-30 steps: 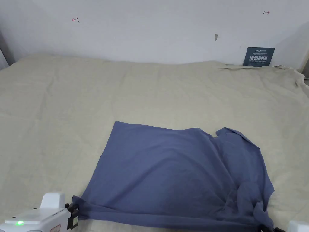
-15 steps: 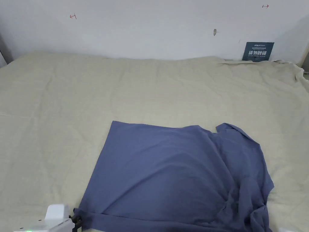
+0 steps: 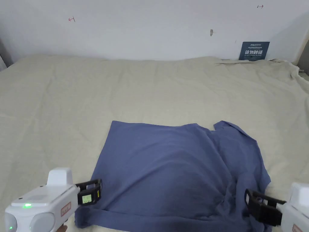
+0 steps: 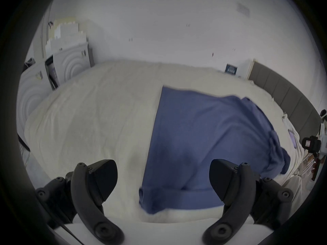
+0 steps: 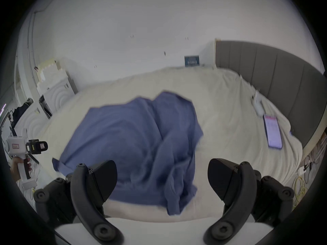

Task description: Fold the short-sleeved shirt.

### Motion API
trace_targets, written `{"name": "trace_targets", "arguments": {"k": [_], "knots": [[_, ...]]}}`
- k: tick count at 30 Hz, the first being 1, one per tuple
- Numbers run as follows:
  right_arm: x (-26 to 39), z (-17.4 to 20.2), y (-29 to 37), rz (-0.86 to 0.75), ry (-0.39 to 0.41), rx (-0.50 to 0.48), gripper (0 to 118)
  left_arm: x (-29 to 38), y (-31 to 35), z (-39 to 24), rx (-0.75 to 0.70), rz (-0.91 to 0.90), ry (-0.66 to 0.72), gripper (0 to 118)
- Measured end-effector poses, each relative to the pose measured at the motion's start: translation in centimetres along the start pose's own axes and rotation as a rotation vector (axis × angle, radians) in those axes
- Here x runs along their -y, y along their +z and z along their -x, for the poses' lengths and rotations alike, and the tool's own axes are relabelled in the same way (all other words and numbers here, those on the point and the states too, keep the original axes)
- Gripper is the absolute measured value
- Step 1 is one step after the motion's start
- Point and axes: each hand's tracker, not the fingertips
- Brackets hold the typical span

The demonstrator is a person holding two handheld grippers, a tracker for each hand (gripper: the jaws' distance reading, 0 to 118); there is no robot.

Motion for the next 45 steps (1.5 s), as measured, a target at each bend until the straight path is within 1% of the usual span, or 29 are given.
{"name": "trace_targets", "arguments": {"k": [3,5,7,8,10,11,12,13,14,15,16,17,18,21,24,26,29,31,32,34,35,36,37,38,39,41,45], "knots": [[-2.0,0.9,1.0,-0.081,0.017,0.016,105,-1.8,0.4,-0.7,-0.022,-0.055,-0.033,111],[-2.8,0.7,1.1,-0.116,0.035,0.019,105,-2.7,0.5,-1.1,-0.034,-0.071,-0.036,110],[-3.3,1.2,1.3,-0.148,0.067,0.044,103,-3.2,0.4,-1.4,-0.049,-0.120,-0.035,108],[-3.5,1.5,1.3,-0.158,0.081,0.056,99,-3.4,0.5,-1.6,-0.049,-0.131,-0.034,104],[-3.7,1.8,1.5,-0.178,0.080,0.066,69,-3.6,0.6,-1.8,-0.052,-0.156,-0.030,84],[-3.7,2.0,1.6,-0.188,0.079,0.068,50,-3.6,0.8,-1.9,-0.047,-0.179,-0.021,71],[-3.7,1.5,1.2,-0.199,0.078,0.075,31,-3.6,0.9,-2.0,-0.042,-0.197,-0.016,52],[-3.7,1.6,1.1,-0.205,0.081,0.080,31,-3.6,1.0,-2.1,-0.036,-0.207,-0.011,52],[-3.7,1.7,1.0,-0.206,0.086,0.084,23,-3.5,1.0,-2.1,-0.029,-0.214,-0.007,45],[-3.7,1.7,1.0,-0.210,0.085,0.084,8,-3.5,1.0,-2.2,-0.023,-0.218,-0.004,25],[-3.6,1.4,0.7,-0.217,0.086,0.086,4,-3.5,1.0,-2.2,0.003,-0.219,0.005,11],[-3.7,1.3,0.7,-0.218,0.086,0.079,2,-3.4,1.0,-2.2,-0.005,-0.214,0.009,1],[-3.7,1.3,0.7,-0.223,0.085,0.077,0,-3.4,1.0,-2.2,0.001,-0.213,0.012,0],[-3.8,1.6,0.8,-0.229,0.086,0.078,0,-3.2,1.0,-2.2,-0.006,-0.205,0.019,0],[-3.9,1.5,0.8,-0.233,0.089,0.076,0,-3.0,0.8,-2.1,0.013,-0.156,0.027,0],[-3.9,1.4,0.9,-0.232,0.087,0.073,0,-2.9,0.4,-1.7,0.023,-0.059,0.041,0],[-3.7,1.1,0.9,-0.229,0.089,0.070,0,-2.3,-0.2,-0.4,0.060,0.065,0.117,0],[-3.6,1.0,0.9,-0.220,0.088,0.064,0,-1.5,-0.4,0.2,0.047,0.108,0.124,0],[-3.5,1.0,0.9,-0.218,0.086,0.062,0,-1.1,-0.7,0.5,0.044,0.146,0.122,2],[-3.3,0.9,0.8,-0.210,0.083,0.060,0,0.1,-1.3,1.2,0.042,0.221,0.133,22],[-3.2,0.9,0.7,-0.205,0.082,0.059,0,0.7,-1.5,1.7,0.042,0.236,0.156,39],[-3.0,1.1,0.8,-0.201,0.081,0.058,0,1.3,-1.7,2.2,0.042,0.248,0.186,69],[-2.9,1.1,0.8,-0.196,0.081,0.058,0,1.8,-2.0,2.5,0.034,0.277,0.201,85],[-2.8,1.0,0.8,-0.191,0.081,0.058,0,2.4,-2.1,2.5,0.017,0.300,0.210,97],[-2.6,1.0,0.8,-0.185,0.080,0.057,0,2.9,-2.4,2.6,-0.003,0.322,0.199,100],[-2.3,1.0,0.8,-0.175,0.079,0.055,0,3.9,-2.7,3.0,-0.016,0.322,0.180,100],[-1.6,0.7,0.6,-0.151,0.079,0.052,0,5.7,-3.8,3.3,-0.054,0.386,0.161,100]]}}
